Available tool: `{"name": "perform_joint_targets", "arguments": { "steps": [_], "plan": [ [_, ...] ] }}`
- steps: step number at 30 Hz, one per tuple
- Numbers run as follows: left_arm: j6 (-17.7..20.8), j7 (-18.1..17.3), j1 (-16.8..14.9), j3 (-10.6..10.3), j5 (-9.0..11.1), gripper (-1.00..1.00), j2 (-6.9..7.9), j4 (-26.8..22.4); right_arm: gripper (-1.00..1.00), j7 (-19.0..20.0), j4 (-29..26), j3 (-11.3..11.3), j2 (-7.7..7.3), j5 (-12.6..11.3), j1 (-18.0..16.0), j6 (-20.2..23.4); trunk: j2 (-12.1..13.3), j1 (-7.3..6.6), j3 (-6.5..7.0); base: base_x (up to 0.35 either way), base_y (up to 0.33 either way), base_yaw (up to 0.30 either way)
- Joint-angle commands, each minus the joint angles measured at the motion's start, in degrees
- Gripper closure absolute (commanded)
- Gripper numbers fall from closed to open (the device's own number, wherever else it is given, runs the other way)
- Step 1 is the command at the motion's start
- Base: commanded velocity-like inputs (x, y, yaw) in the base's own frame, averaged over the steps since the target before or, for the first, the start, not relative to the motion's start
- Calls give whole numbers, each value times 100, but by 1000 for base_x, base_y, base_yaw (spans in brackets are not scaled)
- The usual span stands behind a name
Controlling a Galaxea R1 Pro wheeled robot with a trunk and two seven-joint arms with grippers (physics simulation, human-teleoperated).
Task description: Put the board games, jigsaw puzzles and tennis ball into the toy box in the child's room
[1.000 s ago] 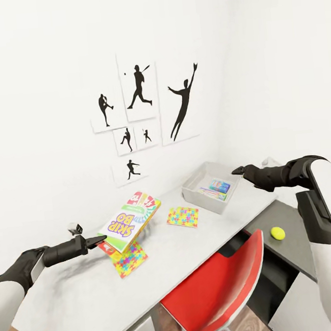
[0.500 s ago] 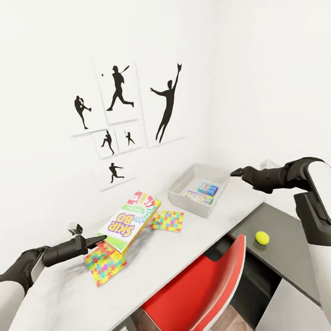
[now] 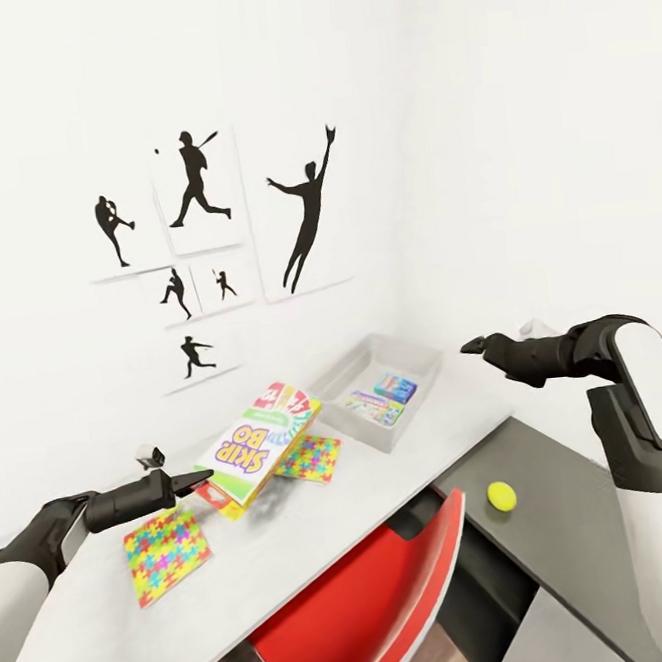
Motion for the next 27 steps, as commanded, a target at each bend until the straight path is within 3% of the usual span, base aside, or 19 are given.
{"name": "perform_joint_targets", "arguments": {
  "steps": [1,6,13,27],
  "plan": [
    [64,-26,-6,27,-6,100,0,-4,-100,-57,-2,-8,-8,-56,-7,38,-13,5,-16,143,-271,-16],
    [181,-26,-21,42,-27,100,4,-19,-100,-57,2,-19,-25,-65,-20,25,-13,5,-32,151,-271,-92],
    [381,-26,-35,13,-43,100,18,-405,-100,-57,4,-13,19,-55,-18,-2,-13,5,-39,109,-267,-42],
    [400,-26,-36,12,-44,100,27,-427,-100,-54,47,-13,42,-72,-23,50,-13,5,-41,44,-22,-1]
  ]
}}
